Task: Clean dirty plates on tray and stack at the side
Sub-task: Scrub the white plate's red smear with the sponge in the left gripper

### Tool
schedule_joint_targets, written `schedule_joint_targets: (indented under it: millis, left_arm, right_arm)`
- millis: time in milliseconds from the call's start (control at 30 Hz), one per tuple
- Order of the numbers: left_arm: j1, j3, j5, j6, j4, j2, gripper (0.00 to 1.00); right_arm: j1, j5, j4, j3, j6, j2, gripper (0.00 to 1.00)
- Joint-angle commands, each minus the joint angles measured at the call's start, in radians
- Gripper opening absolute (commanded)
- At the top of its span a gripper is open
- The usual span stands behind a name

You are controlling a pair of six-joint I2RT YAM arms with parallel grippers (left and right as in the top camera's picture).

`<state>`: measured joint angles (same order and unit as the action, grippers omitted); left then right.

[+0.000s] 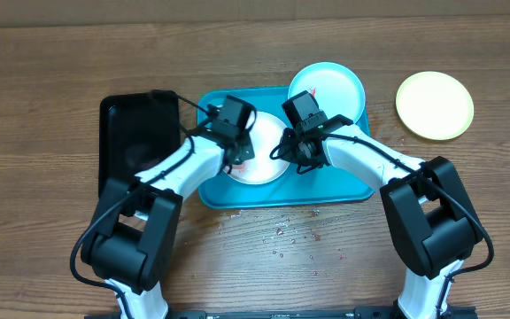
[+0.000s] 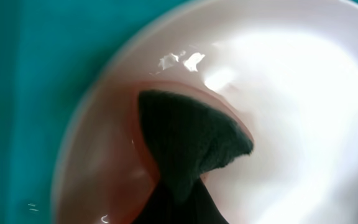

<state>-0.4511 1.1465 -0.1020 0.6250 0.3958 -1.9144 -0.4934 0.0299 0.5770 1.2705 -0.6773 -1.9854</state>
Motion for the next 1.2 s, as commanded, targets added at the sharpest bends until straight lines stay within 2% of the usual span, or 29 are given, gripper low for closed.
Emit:
schedule_joint_targets:
  millis: [0,200,467,700,1000,1167]
  left_arm:
    - [-0.059,-0.014,0.064,-0.018,-0.009,-0.04,0.04]
    - [-0.064,-0.014,0.093,0.001,-0.068,-0.04,0.04]
    - [-0.003,-0.014,0.018,0.0,-0.085,-0.056,0.04]
    - [0.072,-0.014,0.072,-0.002,-0.016,-0.066,0.04]
    - [0.036,-0.014,0.097,-0.054,0.14,-0.064,0.04]
    - [0.007,-0.013,0.157,-0.093,0.13,-0.054,0.04]
  right_arm:
    - [-0.002,-0.029,0.01,0.001,-0.007,-0.037,0.04]
    - [-0.002,-0.029,0.01,0.001,-0.007,-0.037,0.04]
    - [-0.002,-0.029,0.011,0.001,-0.003,-0.037,0.04]
    - [-0.002,-0.029,0.011,0.001,0.0,-0.037,0.04]
    - [-0.001,-0.029,0.011,0.001,0.0,-0.037,0.04]
    - [-0.001,-0.028,0.011,0.001,0.0,-0.037,0.04]
